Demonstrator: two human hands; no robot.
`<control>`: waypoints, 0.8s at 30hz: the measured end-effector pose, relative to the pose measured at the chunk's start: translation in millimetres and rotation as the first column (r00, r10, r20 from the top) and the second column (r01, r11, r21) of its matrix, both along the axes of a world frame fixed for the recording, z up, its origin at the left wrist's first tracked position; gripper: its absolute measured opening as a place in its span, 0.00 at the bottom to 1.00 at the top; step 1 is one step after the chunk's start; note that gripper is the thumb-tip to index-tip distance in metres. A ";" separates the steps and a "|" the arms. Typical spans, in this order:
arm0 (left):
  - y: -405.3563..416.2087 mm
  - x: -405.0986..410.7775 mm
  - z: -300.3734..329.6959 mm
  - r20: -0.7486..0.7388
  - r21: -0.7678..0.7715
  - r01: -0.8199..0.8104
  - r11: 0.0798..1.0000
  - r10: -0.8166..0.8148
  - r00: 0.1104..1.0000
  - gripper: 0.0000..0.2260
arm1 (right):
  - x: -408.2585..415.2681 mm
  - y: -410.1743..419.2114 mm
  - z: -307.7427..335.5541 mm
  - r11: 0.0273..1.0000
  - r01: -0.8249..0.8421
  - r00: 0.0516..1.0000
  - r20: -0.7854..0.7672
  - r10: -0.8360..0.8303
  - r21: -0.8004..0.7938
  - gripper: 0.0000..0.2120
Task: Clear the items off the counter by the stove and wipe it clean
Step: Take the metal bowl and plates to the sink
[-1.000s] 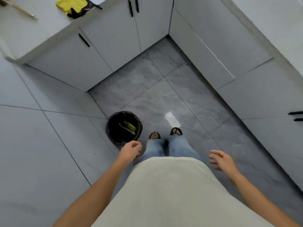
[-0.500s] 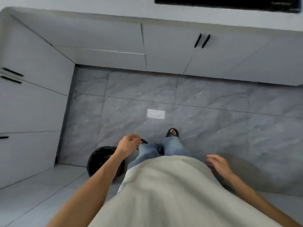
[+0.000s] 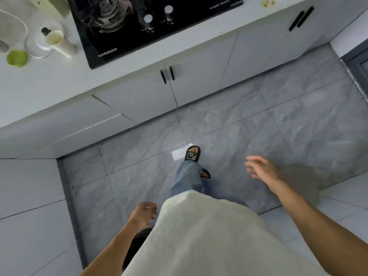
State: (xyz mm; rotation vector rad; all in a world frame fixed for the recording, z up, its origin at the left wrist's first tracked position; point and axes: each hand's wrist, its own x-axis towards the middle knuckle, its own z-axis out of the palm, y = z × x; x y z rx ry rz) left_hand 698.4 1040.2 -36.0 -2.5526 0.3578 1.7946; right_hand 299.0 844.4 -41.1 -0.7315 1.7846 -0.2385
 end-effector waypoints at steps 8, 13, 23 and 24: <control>-156.2 14.6 -13.6 -0.021 0.007 0.248 0.969 -0.248 0.969 0.11 | -9.8 -45.7 13.2 0.987 0.158 0.986 -0.058 -0.158 -0.012 0.10; -285.0 -19.0 -11.7 -0.030 -0.067 0.394 0.916 -0.397 0.917 0.12 | -15.0 -23.3 18.1 0.934 0.346 0.938 -0.048 -0.342 0.094 0.09; -467.7 -147.9 -4.7 -0.092 -0.282 0.582 0.762 -0.626 0.775 0.05 | -55.4 8.6 -1.5 0.796 0.542 0.837 -0.089 -0.539 0.269 0.11; -478.8 -159.9 -5.5 -0.095 -0.290 0.589 0.754 -0.635 0.767 0.05 | -63.7 4.3 -3.7 0.788 0.548 0.833 -0.093 -0.546 0.283 0.10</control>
